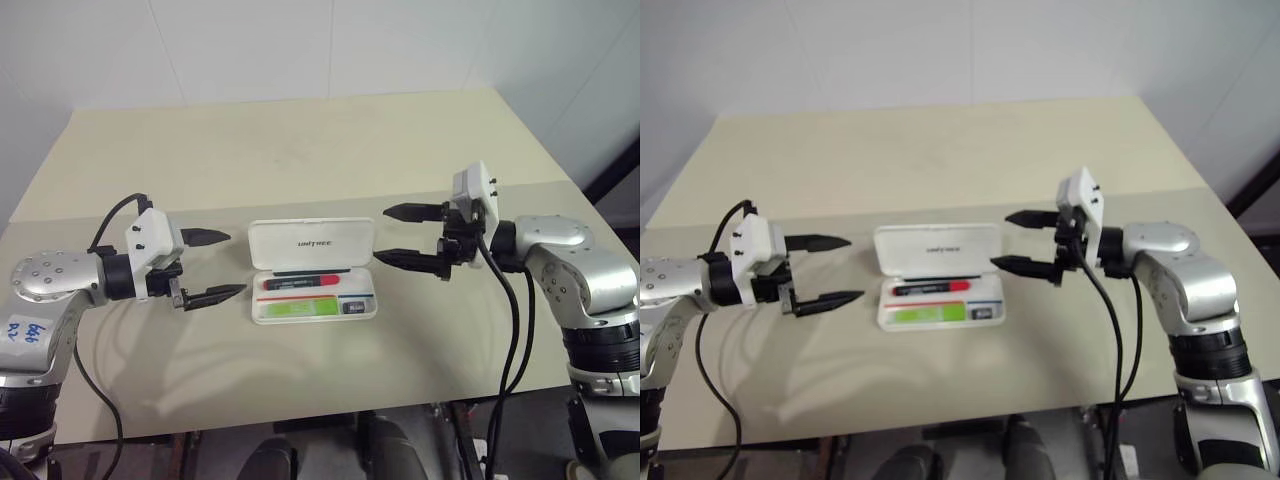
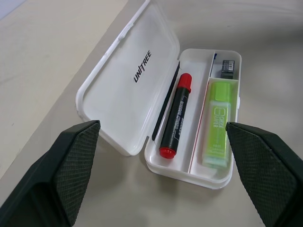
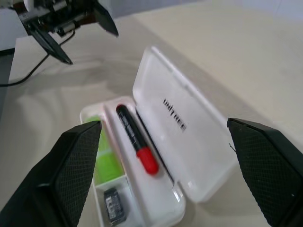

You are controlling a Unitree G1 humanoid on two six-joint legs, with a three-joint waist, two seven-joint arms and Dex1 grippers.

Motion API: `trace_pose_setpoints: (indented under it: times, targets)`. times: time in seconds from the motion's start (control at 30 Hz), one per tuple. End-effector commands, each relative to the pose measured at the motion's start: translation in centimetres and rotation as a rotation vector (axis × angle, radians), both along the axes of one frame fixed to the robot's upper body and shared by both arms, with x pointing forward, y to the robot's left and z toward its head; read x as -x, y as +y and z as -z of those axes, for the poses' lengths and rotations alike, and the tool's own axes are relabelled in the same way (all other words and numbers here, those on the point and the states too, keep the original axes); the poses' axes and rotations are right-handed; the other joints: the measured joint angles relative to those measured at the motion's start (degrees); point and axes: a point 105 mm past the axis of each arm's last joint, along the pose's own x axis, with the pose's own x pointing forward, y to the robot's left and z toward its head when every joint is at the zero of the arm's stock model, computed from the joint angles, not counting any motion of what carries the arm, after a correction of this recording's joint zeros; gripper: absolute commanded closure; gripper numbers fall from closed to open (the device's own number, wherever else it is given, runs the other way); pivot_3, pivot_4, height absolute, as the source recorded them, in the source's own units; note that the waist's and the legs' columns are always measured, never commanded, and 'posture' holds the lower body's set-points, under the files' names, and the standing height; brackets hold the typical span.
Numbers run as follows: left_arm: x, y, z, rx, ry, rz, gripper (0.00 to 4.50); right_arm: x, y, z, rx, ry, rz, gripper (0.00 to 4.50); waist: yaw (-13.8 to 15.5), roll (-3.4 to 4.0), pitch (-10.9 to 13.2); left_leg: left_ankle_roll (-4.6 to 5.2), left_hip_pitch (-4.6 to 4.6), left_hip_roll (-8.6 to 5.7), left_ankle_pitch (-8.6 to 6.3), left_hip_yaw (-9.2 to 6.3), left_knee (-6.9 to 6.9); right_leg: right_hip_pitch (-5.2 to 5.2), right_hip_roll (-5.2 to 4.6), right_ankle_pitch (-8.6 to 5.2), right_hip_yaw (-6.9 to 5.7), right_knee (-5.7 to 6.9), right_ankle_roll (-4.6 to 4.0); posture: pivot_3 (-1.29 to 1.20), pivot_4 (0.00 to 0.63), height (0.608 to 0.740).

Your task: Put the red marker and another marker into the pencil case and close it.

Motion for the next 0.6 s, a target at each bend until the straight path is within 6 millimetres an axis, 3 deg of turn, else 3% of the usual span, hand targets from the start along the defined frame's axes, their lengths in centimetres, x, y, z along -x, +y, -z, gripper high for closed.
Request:
trace_pose_setpoints:
  times: [0.03,0.23,0.27,0.4,0.6]
  targets:
    - [-0.3,1.0,-1.0,0.001,-0.055,-0.030,0.00,0.2,-0.2,-1.1,-0.005,-0.071,-0.003,0.02,0.0,0.01,0.0,-0.01,-0.01,0.02,0.00,0.00,0.00,0.00,0.00,0.00,-0.01,0.00,0.00,0.00,0.150,0.740]
    - [-2.1,2.4,-0.3,0.020,-0.053,-0.069,0.00,0.3,-0.7,-1.5,0.018,-0.111,-0.004,0.02,0.0,0.01,0.0,-0.01,0.00,0.00,0.00,0.01,0.01,0.00,0.00,0.00,-0.01,0.02,0.00,0.00,0.150,0.740]
    - [-2.3,2.4,-0.2,0.023,-0.051,-0.070,0.18,0.3,-0.7,-1.5,0.020,-0.112,-0.003,0.00,0.0,0.01,0.0,-0.01,0.00,0.00,0.00,0.02,0.00,0.00,0.00,0.00,-0.01,0.01,0.00,0.00,0.150,0.740]
    - [-2.8,1.9,0.0,0.040,-0.055,-0.053,1.21,0.5,-0.7,-1.2,0.021,-0.113,0.002,0.00,0.1,0.01,0.0,0.00,-0.01,-0.03,0.00,0.01,0.00,0.00,-0.03,0.00,-0.04,0.01,0.00,0.00,0.150,0.740]
    - [-3.8,1.3,0.2,0.062,-0.059,-0.053,3.32,0.8,-1.0,-1.4,0.018,-0.119,0.010,0.00,0.0,0.01,0.0,0.00,-0.02,-0.03,0.00,0.02,0.01,-0.02,-0.03,0.00,-0.04,0.01,0.00,0.00,0.150,0.740]
